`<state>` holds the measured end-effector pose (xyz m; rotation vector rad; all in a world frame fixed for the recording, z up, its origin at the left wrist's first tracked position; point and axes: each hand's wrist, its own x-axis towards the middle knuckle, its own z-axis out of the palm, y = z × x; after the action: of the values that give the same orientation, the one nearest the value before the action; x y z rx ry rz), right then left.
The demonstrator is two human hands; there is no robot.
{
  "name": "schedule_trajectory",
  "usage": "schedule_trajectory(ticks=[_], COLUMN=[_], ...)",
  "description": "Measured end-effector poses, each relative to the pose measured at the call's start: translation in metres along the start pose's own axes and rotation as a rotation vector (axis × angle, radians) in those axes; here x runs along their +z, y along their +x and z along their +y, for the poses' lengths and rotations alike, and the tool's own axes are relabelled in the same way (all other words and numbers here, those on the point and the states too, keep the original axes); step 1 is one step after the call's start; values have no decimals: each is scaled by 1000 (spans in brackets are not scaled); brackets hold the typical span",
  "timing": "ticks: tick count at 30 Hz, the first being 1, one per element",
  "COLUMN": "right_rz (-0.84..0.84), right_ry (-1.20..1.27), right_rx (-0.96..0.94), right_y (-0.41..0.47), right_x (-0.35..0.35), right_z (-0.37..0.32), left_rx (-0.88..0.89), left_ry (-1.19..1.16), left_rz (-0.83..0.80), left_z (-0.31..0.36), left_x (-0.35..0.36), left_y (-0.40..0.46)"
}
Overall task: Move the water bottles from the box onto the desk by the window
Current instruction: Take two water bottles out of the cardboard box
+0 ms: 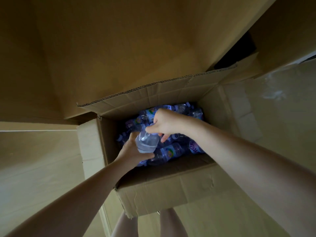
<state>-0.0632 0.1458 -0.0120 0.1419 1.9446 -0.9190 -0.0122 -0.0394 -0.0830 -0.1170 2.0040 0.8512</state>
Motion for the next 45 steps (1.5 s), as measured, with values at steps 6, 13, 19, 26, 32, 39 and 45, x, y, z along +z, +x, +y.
schedule_trajectory(ticks=[6,13,19,26,32,39,45], right_rz=[137,-155,27,59,471,633,610], right_ry=[290,1080,1276,1486,1295,1023,90], right_rx=[-161,7,80,298,582,563,220], right_y=[-7,-3,11,26,87,148,117], right_x=[-23,52,101,130,134,130,124], right_z=[4,37,33,59,117,172,163], left_rx=[53,-168,-101,-252,-332,-263,-321], left_ry=[-449,-713,-631,-327,-322,-351,-335], left_rz=[-256,-369,-237,-76,-24,10,37], left_z=[56,53,41,29,4,-38,-58], left_x=[-31,-34,-17,-13,1,3,-3], left_y=[-12,-13,-22,-1,27,52,50])
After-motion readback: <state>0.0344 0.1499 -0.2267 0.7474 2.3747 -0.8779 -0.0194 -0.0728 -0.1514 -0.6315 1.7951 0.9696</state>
